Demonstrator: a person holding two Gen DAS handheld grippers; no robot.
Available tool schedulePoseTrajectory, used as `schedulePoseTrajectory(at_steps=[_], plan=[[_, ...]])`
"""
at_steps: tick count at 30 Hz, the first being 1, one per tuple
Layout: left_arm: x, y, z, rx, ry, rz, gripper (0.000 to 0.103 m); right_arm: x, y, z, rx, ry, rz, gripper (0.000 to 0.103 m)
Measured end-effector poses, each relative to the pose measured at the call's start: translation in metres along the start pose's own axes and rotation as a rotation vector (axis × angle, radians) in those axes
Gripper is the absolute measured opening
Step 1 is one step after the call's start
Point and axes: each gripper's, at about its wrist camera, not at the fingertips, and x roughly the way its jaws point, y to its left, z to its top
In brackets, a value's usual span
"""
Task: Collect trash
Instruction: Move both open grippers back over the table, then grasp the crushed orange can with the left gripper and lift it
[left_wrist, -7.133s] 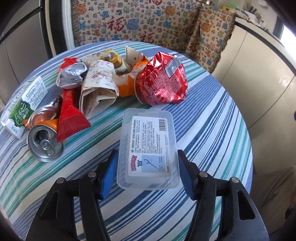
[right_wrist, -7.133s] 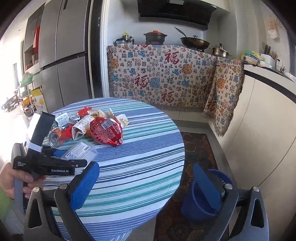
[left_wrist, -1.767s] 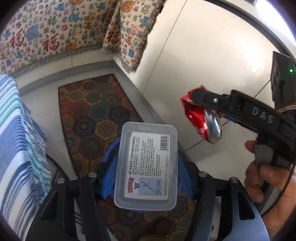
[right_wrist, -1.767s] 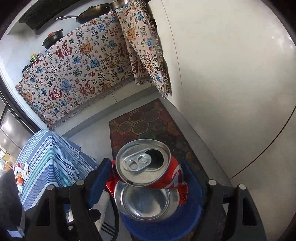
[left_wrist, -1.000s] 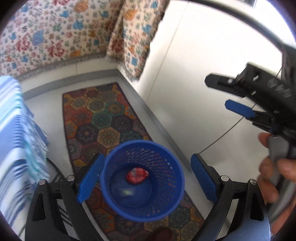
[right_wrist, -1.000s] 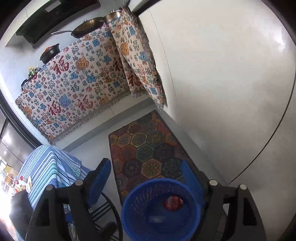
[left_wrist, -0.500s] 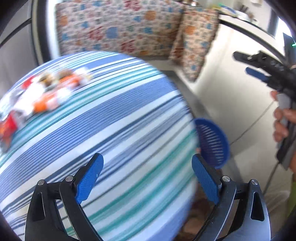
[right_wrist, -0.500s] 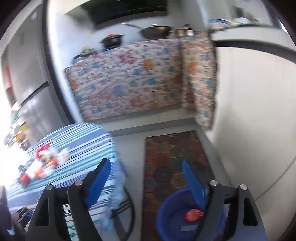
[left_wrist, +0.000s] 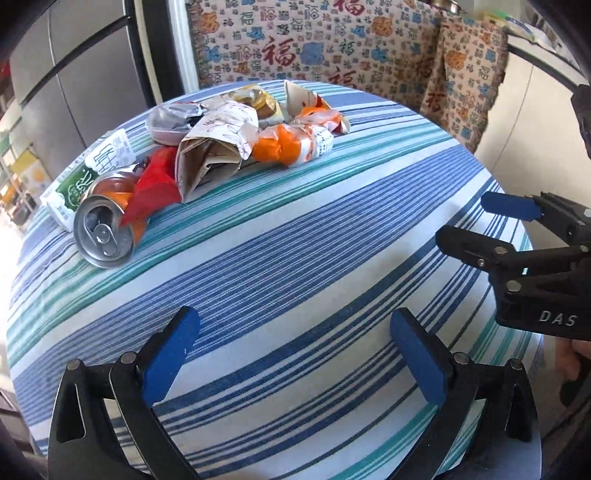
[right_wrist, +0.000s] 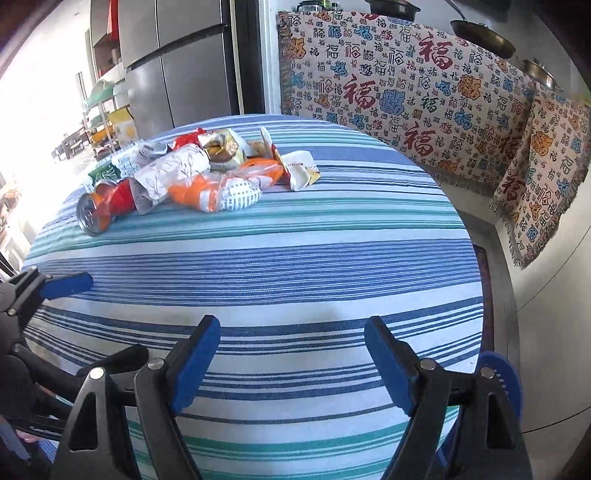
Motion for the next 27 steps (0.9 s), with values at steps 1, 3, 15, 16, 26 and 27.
schedulePoseTrajectory(at_steps=[1,3,15,16,26,27], plan=[[0.001,0.006,-0.001,0.012,-0.001,-0.007,0.103,0.003,0.0,0.0,0.006,0.006,-0.002,0.082],[0.005,0.013,0.002,0.022,-0.002,-0.015,0.103,0.006,-0.003,0.0,0.014,0.014,0.004,0.082],[0.002,0.028,-0.001,0.018,0.021,-0.019,0.103,0.016,-0.004,0.005,0.006,0.009,0.006,0.083],[0.0,0.034,-0.003,0.011,0.02,-0.013,0.103,0.015,-0.004,0.005,0.006,0.009,0.005,0.083],[-0.017,0.136,-0.001,-0.276,-0.062,-0.042,0.102,0.015,-0.004,0.005,0.008,0.009,0.007,0.084],[-0.013,0.138,0.004,-0.262,-0.06,-0.033,0.102,0.014,-0.004,0.005,0.007,0.009,0.007,0.084]])
